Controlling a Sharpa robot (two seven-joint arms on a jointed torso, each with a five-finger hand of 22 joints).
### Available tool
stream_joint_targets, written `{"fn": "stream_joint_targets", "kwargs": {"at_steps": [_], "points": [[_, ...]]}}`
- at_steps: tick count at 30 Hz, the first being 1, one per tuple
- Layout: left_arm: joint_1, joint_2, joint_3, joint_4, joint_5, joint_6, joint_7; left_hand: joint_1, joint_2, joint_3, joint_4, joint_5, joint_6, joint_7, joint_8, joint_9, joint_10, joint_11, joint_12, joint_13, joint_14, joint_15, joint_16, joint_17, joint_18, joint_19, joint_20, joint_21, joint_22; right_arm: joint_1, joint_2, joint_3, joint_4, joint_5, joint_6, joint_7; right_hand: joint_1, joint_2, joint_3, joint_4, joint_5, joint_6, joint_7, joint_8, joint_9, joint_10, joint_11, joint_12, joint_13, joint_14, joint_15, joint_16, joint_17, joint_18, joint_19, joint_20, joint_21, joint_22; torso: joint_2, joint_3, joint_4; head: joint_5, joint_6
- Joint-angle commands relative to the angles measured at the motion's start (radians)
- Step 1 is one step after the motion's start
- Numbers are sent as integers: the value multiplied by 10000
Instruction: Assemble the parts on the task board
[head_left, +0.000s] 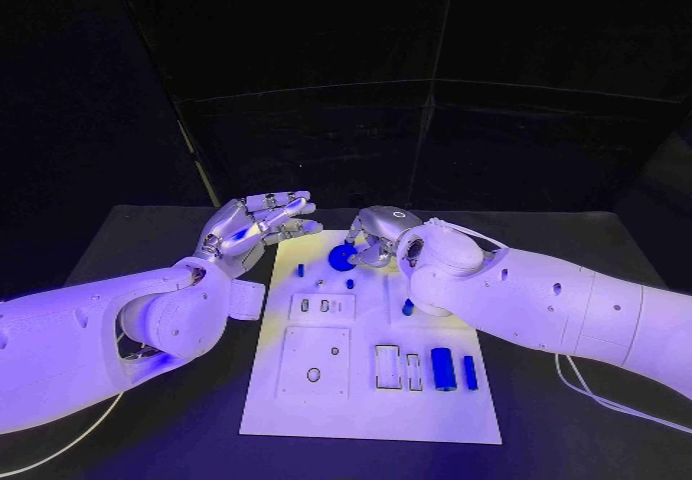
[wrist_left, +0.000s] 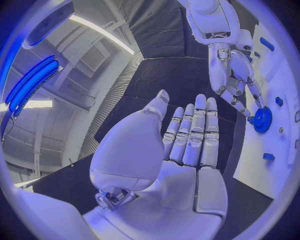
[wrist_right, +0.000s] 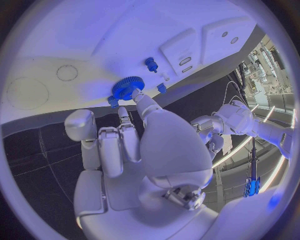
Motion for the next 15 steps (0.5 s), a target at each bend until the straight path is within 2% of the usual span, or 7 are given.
{"fn": "stream_joint_targets", "kwargs": {"at_steps": [1, 2, 4, 6, 9, 14, 15], "points": [[14, -4, 6, 1, -60, 84, 57, -18, 99, -9, -54, -10, -38, 193, -32, -5, -4, 62, -45, 10, -3, 39, -34, 1, 22, 51, 1, -42, -10, 17, -11, 3, 36, 59, -389, -1, -118, -88, -92, 46, -136, -457, 85, -202, -71, -49, 60, -100, 598, 810, 83, 3, 1325, -22, -31, 36, -37, -41, 2, -6, 4, -12, 27], [14, -4, 6, -1, -60, 85, 57, -18, 99, -9, -54, -10, -38, 193, -32, -5, -4, 62, -45, 10, -3, 39, -34, 1, 22, 51, 1, -42, -10, 17, -21, 3, 44, 74, -425, 18, -143, -120, -123, 76, -170, -784, 111, -238, -94, -56, 83, -109, 588, 810, 100, 3, 1325, -22, -37, 49, -42, -51, 2, -6, 4, -12, 27], [14, -5, 6, -10, -60, 86, 54, -18, 99, -9, -54, -10, -38, 193, -32, -5, -4, 62, -45, 10, -3, 39, -34, 1, 22, 51, 1, -42, -10, 16, -72, 2, 83, 107, -516, 62, -209, -170, -190, 153, -202, -1005, 136, -241, -96, -57, 110, -112, 586, 808, 125, 0, 1317, -22, -40, 72, -46, -57, 2, -4, 11, -15, 27], [14, -5, 6, -25, -60, 88, 53, -18, 99, -9, -54, -10, -38, 193, -32, -5, -4, 62, -45, 10, -3, 39, -34, 1, 22, 51, 1, -42, -10, 15, -179, 2, 165, 174, -664, 137, -266, -193, -240, 228, -201, -922, 142, -220, -78, -54, 119, -109, 590, 805, 136, -3, 1308, -19, -45, 86, -50, -66, 2, -4, 16, -26, 48], [14, -13, 6, -57, -60, 94, 58, -18, 99, -9, -54, -10, -38, 193, -32, -5, -4, 62, -45, 10, -3, 39, -34, 1, 22, 51, 1, -42, -10, 12, -561, 1, 414, 558, -1014, 511, -300, -172, -280, 339, -94, -405, 112, -121, -10, -41, 99, -98, 605, 797, 131, -16, 1271, -13, -51, 95, -56, -81, -22, 2, -1, -47, 105], [14, -42, 5, -93, -60, 135, 70, -39, 100, -25, -55, -9, -37, 193, -38, -4, -3, 64, -51, 11, -2, 41, -43, 2, 22, 54, 3, -52, -16, 12, -1651, 0, 910, 2240, -1060, 2162, -7, -14, -160, 252, 30, -275, 83, -103, 3, -65, 67, -123, 586, 764, 103, -66, 1127, 16, -142, 76, -132, -242, -84, 3, -79, -76, 177], [14, -44, 5, -107, -60, 147, 72, -42, 103, -29, -58, -10, -29, 186, -36, -2, 4, 61, -51, 12, 4, 40, -44, 3, 22, 56, 3, -55, -18, 12, -1921, -1, 987, 2694, -959, 2647, 93, 12, -123, 191, 42, -259, 82, -106, 2, -74, 64, -130, 583, 756, 100, -79, 1092, 22, -167, 72, -152, -281, -122, 9, -119, -143, 172]]}}
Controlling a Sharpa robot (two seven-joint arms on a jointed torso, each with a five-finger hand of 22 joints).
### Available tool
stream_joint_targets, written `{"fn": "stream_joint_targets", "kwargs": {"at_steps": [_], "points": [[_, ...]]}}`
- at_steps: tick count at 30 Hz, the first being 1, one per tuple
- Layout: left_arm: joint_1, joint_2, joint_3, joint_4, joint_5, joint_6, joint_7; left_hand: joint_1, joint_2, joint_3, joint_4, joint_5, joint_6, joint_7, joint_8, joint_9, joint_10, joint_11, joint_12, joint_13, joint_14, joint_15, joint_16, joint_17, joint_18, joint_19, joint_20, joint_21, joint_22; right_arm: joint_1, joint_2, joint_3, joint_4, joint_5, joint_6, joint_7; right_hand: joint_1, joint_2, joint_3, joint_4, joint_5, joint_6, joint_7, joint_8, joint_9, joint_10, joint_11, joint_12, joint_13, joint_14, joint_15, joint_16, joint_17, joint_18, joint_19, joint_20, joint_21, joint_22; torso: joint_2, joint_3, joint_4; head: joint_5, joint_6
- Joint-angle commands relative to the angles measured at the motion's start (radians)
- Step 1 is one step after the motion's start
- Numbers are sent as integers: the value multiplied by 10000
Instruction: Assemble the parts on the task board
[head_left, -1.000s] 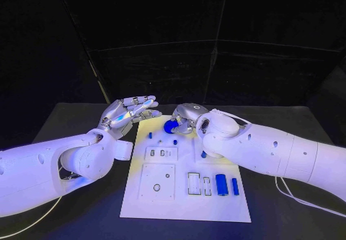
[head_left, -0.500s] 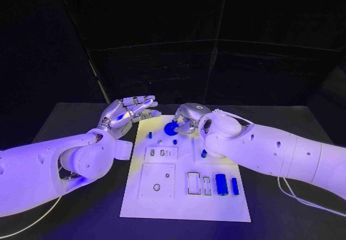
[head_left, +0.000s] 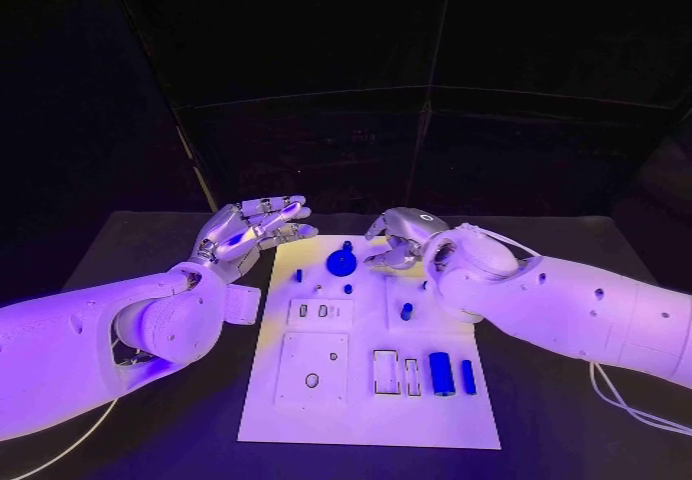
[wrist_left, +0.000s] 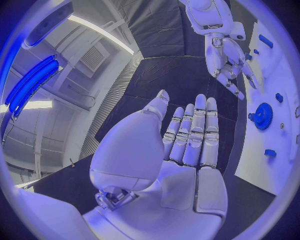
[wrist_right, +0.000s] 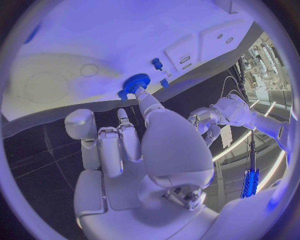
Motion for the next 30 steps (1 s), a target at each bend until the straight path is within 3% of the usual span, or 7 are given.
{"fn": "stream_joint_targets", "kwargs": {"at_steps": [1, 5, 12, 16, 18, 20, 30], "points": [[15, 3, 8, -29, -60, 154, 75, -31, 94, -33, -63, -10, -18, 177, -35, 0, 13, 56, -50, 14, 11, 37, -46, 5, 24, 60, 3, -60, -20, 21, -609, 4, 214, 2191, -200, 2278, 290, 70, 109, -158, 63, 106, 19, 12, 9, -42, 7, -75, 563, 744, 24, -77, 1051, 31, -132, -5, -86, -101, -100, 13, -114, -138, 50], [14, 24, 7, -107, -36, 171, 86, -33, 97, -36, -67, -10, -11, 173, -33, 2, 20, 53, -50, 15, 17, 36, -47, 6, 25, 64, 2, -62, -22, 22, -1518, 1, 284, 3174, 170, 3616, 809, -6, 233, -610, -70, 134, 22, -10, -1, -121, 5, -146, 494, 722, 17, -119, 951, 50, -229, -16, -157, -232, -185, 48, -208, -181, 80], [10, 91, 5, -205, -13, 191, 88, -33, 97, -36, -67, -10, -11, 173, -33, 2, 20, 53, -50, 15, 17, 36, -47, 6, 25, 64, 2, -62, -22, 9, -2378, -4, -53, 3666, 261, 4420, 796, -79, 172, -670, -49, 127, 24, -22, -6, -124, 9, -148, 495, 724, 19, -121, 954, 47, -228, -14, -153, -219, -229, 119, -254, -249, 86], [5, 136, 3, -283, -10, 202, 87, -34, 107, -40, -76, -10, 4, 164, -31, 5, 34, 45, -49, 17, 28, 31, -50, 9, 28, 72, 1, -68, -26, -111, -2516, -6, -374, 3740, 221, 4512, 717, -93, 108, -658, 13, 81, 33, -42, -16, -125, 17, -150, 493, 727, 26, -119, 965, 45, -224, -11, -149, -211, -216, 127, -264, -260, 70], [2, 157, 3, -320, -9, 206, 85, -34, 107, -40, -76, -10, 4, 164, -31, 5, 34, 45, -49, 17, 28, 31, -50, 9, 28, 72, 1, -68, -26, -195, -2537, -6, -499, 3771, 224, 4535, 688, -102, 81, -654, 28, 68, 35, -46, -18, -126, 19, -151, 492, 729, 28, -118, 970, 45, -224, -9, -149, -213, -201, 93, -236, -288, 66], [-2, 172, 2, -362, -9, 207, 86, -34, 107, -40, -76, -10, 4, 164, -31, 5, 34, 45, -49, 17, 28, 31, -50, 9, 28, 72, 1, -68, -26, -270, -2515, -6, -628, 3795, 242, 4544, 667, -108, 60, -652, 40, 53, 37, -50, -20, -123, 21, -148, 497, 730, 29, -117, 973, 46, -229, -7, -153, -224, -189, 113, -251, -246, 61], [-10, 256, 2, -534, -8, 226, 88, -34, 107, -40, -76, -10, 4, 164, -31, 5, 34, 45, -49, 17, 28, 31, -50, 9, 28, 72, 1, -68, -26, -501, -2341, -5, -954, 3816, 484, 4529, 636, -117, 26, -649, 51, 22, 41, -57, -24, -126, 26, -150, 494, 730, 32, -118, 972, 52, -242, -5, -164, -253, -143, 125, -220, -185, -41]]}}
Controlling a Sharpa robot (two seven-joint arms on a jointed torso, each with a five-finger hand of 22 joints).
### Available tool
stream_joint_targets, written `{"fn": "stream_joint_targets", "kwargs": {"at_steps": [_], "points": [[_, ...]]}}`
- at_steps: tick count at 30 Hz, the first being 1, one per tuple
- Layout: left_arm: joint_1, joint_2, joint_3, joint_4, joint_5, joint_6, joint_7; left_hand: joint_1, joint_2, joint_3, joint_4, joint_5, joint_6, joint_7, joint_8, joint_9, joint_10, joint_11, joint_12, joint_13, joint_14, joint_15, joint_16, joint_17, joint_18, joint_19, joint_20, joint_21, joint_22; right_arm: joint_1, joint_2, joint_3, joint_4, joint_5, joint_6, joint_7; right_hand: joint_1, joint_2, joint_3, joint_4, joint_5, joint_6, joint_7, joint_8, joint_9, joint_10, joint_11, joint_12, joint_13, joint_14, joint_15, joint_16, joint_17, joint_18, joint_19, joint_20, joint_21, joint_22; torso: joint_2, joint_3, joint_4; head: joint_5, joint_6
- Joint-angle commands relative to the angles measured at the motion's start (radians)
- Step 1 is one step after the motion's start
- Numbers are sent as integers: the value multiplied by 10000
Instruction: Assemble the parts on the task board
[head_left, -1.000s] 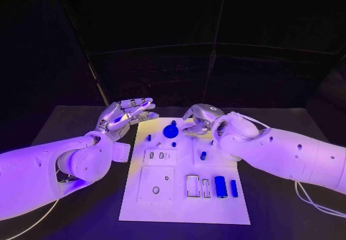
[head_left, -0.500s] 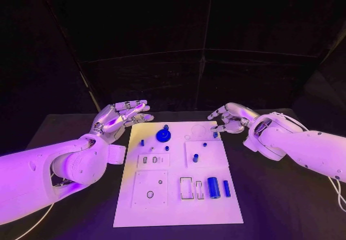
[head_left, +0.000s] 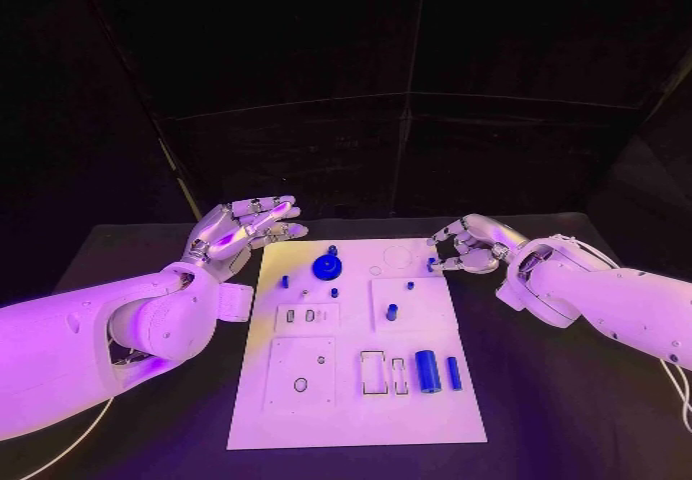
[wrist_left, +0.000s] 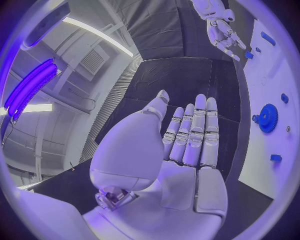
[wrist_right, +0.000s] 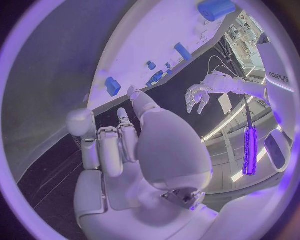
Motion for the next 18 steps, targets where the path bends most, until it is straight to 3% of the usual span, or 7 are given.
{"fn": "stream_joint_targets", "kwargs": {"at_steps": [1, 6, 10, 18], "points": [[7, 14, 6, -34, -20, 165, 86, -4, 78, -12, -47, -10, 4, 164, -31, 5, 34, 45, -49, 17, 29, 31, -50, 9, 27, 72, 1, -68, -17, -19, 16, 7, -33, 142, 258, 206, -79, -15, -69, 11, 48, -47, 42, -57, -11, -48, 29, -48, 503, 731, 33, -41, 980, 49, -92, -1, -66, -17, 38, 37, 10, 26, -24], [6, 19, 6, -62, -19, 163, 84, -4, 78, -12, -47, -10, 4, 164, -31, 5, 34, 45, -49, 17, 29, 31, -50, 9, 27, 72, 1, -68, -17, -59, 73, 7, -170, 68, 263, 99, -80, -16, -74, 8, 51, -42, 41, -53, -9, -41, 28, -40, 514, 732, 34, -40, 983, 47, -85, -1, -60, -2, 29, 30, -16, 20, -53], [6, 30, 6, -69, -19, 169, 83, -4, 78, -12, -47, -10, 4, 164, -31, 5, 34, 45, -49, 17, 29, 31, -50, 9, 27, 72, 1, -68, -17, -69, 119, 7, -281, 49, 228, 0, -81, 37, -86, -6, 74, 60, 22, 5, 14, -24, 15, -19, 539, 736, 28, -36, 997, 45, -70, -1, -48, 17, 31, 44, 2, 17, -63], [6, 34, 6, -86, -19, 171, 81, -4, 78, -12, -47, -10, 4, 164, -31, 5, 34, 45, -49, 17, 29, 31, -50, 9, 27, 72, 1, -68, -17, -78, 292, 8, -502, -3, 136, -157, -35, 258, -25, -93, 69, 553, -62, 241, 86, 28, -61, 38, 614, 746, -32, -27, 1029, 42, -32, -44, -17, 60, 32, 52, 3, 26, -90]]}}
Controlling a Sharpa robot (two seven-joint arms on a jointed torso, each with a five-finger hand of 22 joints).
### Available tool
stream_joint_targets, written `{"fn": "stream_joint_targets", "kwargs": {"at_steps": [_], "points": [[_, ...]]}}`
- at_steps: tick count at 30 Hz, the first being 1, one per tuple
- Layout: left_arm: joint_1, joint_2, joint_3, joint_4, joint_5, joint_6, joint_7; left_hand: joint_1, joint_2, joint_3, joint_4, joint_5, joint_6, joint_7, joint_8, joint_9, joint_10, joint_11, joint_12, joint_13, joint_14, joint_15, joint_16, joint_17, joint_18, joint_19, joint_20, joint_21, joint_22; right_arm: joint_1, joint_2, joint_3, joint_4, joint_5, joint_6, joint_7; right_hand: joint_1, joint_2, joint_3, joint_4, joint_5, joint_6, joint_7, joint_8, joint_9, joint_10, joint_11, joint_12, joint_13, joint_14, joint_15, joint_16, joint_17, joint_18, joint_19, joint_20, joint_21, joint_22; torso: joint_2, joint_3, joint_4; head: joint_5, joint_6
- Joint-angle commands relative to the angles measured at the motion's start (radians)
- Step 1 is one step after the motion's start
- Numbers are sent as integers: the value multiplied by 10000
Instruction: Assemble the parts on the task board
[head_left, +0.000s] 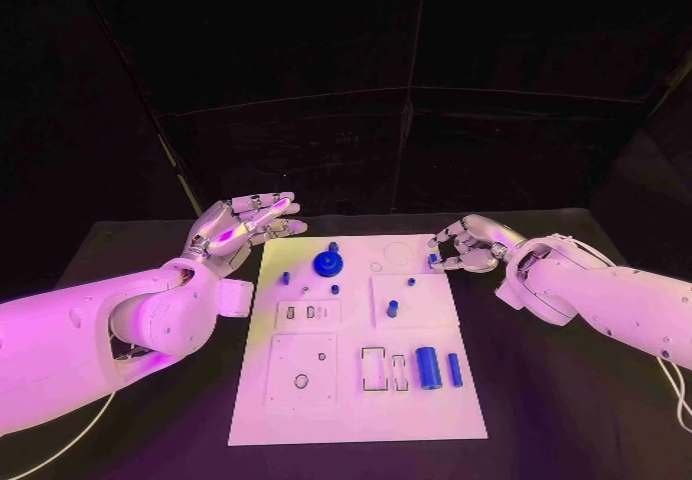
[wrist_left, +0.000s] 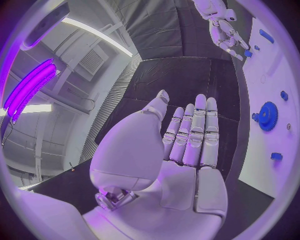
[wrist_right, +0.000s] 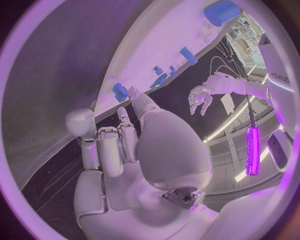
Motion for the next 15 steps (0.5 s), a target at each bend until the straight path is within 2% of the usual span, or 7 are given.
{"fn": "stream_joint_targets", "kwargs": {"at_steps": [1, 7, 15], "points": [[8, 9, 6, 2, -21, 152, 81, -4, 78, -13, -48, -10, 4, 164, -31, 5, 34, 45, -49, 17, 29, 31, -50, 9, 28, 72, 1, -68, -10, 12, 66, 6, -89, -47, -41, -126, 2, 164, 28, -63, 23, 194, -37, 100, 21, 41, -73, 52, 632, 748, -41, -25, 1037, 38, -22, -53, -8, 35, 0, 5, 5, 11, 0], [8, 7, 6, -1, -21, 152, 77, 3, 93, -14, -65, -10, 10, 163, -36, 6, 40, 42, -55, 17, 38, 27, -57, 11, 30, 82, -1, -77, -15, 7, 172, 6, -254, -73, -56, -222, -3, 309, 144, -112, -45, 524, -114, 237, 41, 106, -142, 116, 716, 761, -98, -8, 1094, 27, 23, -102, 30, 100, 0, 5, 9, 24, -18], [8, -13, 6, 8, -21, 150, 80, 3, 93, -14, -65, -10, 10, 163, -36, 6, 40, 42, -55, 17, 38, 27, -57, 11, 30, 82, -1, -77, -15, -93, 247, 6, -318, -173, 70, -330, -21, 319, 181, -147, -62, 647, -151, 275, 39, 140, -175, 150, 763, 772, -126, 8, 1143, 21, 47, -129, 49, 137, -8, 8, -6, 36, -39]]}}
